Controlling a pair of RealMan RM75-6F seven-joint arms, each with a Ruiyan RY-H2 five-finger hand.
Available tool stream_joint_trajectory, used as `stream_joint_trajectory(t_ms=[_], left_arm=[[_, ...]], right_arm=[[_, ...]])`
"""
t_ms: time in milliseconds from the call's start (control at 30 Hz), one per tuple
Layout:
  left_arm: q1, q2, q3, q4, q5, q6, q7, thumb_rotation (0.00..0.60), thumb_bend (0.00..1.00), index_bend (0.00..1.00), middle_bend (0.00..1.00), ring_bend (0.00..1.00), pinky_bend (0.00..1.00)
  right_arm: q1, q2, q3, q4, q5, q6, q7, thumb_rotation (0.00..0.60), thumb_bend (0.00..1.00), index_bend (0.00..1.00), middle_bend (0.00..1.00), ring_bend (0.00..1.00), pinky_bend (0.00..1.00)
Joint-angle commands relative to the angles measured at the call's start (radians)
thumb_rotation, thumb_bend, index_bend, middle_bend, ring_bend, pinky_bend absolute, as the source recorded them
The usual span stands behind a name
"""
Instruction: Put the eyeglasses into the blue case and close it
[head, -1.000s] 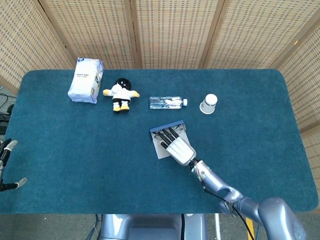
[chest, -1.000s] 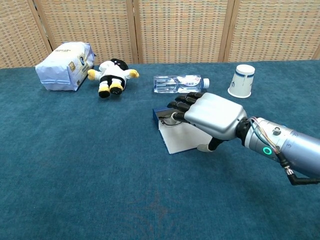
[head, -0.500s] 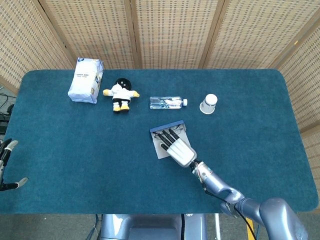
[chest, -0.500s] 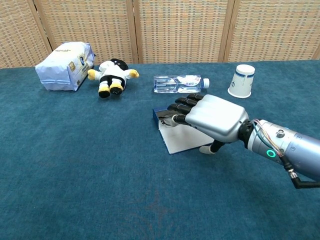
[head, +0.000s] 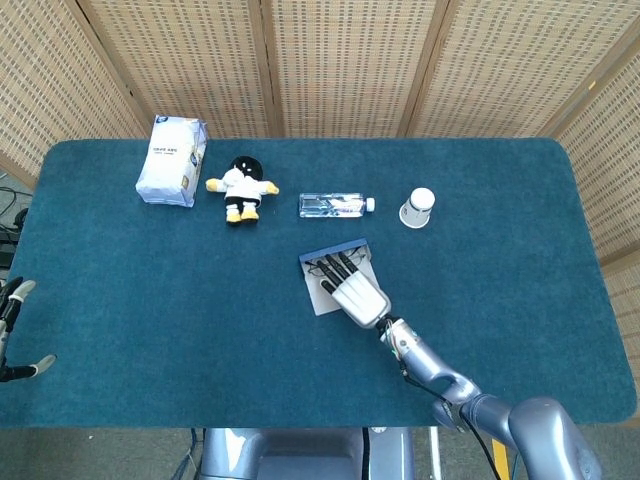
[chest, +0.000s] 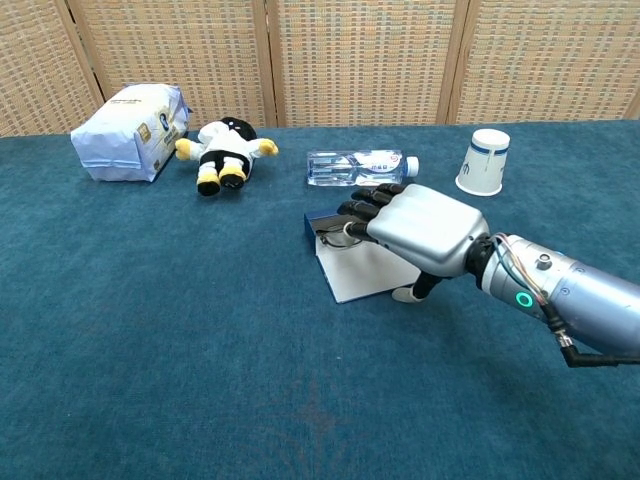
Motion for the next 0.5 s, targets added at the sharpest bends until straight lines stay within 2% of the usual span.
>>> stream_joint_trajectory(t_ms=[33, 500], left_arm=[[0.000, 0.000, 0.000, 0.000, 0.000, 0.000, -0.001, 0.600, 0.14, 0.00, 0.00, 0.00, 0.00], [-0.003, 0.001, 0.000, -0.001, -0.004, -0.007, -0.001, 0.600, 0.14, 0.00, 0.00, 0.00, 0.00]], right_arm=[[0.000, -0.003, 0.007, 0.006, 0.003, 0.010, 0.011, 0.600, 0.43, 0.26, 0.11, 0.00, 0.13], [0.021, -0.036, 0.073, 0.039, 0.058, 0.008, 0.029, 0.600, 0.45, 0.27, 0.12, 0.00, 0.13]])
